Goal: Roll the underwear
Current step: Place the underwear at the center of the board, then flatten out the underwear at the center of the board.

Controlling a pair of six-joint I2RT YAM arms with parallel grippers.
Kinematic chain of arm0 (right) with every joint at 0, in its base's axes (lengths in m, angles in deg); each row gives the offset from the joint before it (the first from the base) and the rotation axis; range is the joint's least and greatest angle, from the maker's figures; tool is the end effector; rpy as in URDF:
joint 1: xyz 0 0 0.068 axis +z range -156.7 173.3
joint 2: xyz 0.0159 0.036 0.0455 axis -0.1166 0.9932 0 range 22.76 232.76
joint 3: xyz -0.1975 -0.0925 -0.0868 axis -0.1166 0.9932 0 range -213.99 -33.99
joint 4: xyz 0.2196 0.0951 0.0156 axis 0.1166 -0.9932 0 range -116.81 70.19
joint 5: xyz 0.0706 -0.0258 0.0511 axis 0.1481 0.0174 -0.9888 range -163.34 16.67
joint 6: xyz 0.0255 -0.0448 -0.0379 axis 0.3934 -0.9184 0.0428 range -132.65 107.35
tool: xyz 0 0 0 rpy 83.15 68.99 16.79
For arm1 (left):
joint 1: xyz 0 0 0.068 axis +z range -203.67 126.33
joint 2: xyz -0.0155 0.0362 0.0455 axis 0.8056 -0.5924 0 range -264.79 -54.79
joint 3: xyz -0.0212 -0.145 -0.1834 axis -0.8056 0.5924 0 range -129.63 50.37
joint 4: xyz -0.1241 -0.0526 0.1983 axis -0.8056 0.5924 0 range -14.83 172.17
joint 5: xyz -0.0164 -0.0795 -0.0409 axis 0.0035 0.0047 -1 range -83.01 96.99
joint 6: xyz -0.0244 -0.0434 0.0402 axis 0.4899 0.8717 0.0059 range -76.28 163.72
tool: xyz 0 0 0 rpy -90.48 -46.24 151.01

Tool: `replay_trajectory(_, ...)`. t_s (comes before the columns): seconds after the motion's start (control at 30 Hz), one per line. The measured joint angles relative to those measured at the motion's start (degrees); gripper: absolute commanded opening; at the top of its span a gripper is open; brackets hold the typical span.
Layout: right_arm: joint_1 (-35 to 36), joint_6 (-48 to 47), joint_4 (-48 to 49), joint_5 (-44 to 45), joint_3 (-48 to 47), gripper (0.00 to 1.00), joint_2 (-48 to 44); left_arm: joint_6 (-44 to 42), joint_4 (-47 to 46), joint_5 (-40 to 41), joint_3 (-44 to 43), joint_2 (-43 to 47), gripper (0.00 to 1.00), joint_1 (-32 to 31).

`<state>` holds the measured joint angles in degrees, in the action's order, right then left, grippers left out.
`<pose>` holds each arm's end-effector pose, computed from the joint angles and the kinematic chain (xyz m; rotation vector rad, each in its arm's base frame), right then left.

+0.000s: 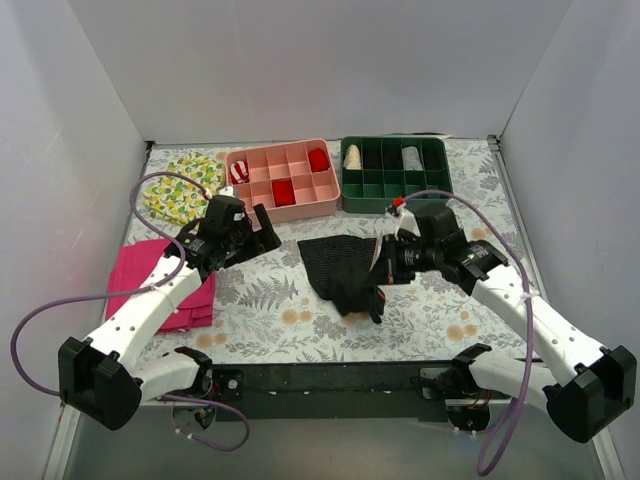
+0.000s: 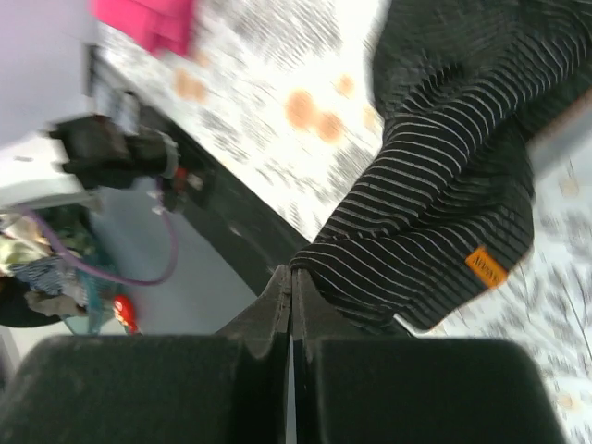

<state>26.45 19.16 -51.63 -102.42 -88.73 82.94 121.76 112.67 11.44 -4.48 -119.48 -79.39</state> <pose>0.1779 0.1450 0.2759 -0.3325 2.3675 1.1502 0.2146 -0.0991 0.2469 -1.1501 2.2543 -0.7171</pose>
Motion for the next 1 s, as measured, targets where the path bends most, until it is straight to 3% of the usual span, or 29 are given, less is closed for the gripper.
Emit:
replay_trajectory(0.27,0.0,1.5,-4.1,8.9,14.3,0.01,-2.3,-4.6,-1.5,-6.9,-1.6,-6.1,0.98,0.0)
replay_trajectory(0.47,0.0,6.2,-2.7,12.4,22.1,0.01,-5.4,-10.0,-4.1,-16.4,-10.8,-17.7,0.98,-0.1)
replay_trajectory(0.7,0.0,10.9,0.0,15.3,26.1,0.01,-8.8,-14.8,-7.4,-23.6,-20.8,-32.4,0.98,-1.7)
replay_trajectory(1.0,-0.2,11.5,4.8,15.3,26.2,0.01,-5.0,-15.8,-13.7,-29.1,-18.8,-40.8,0.98,-4.2)
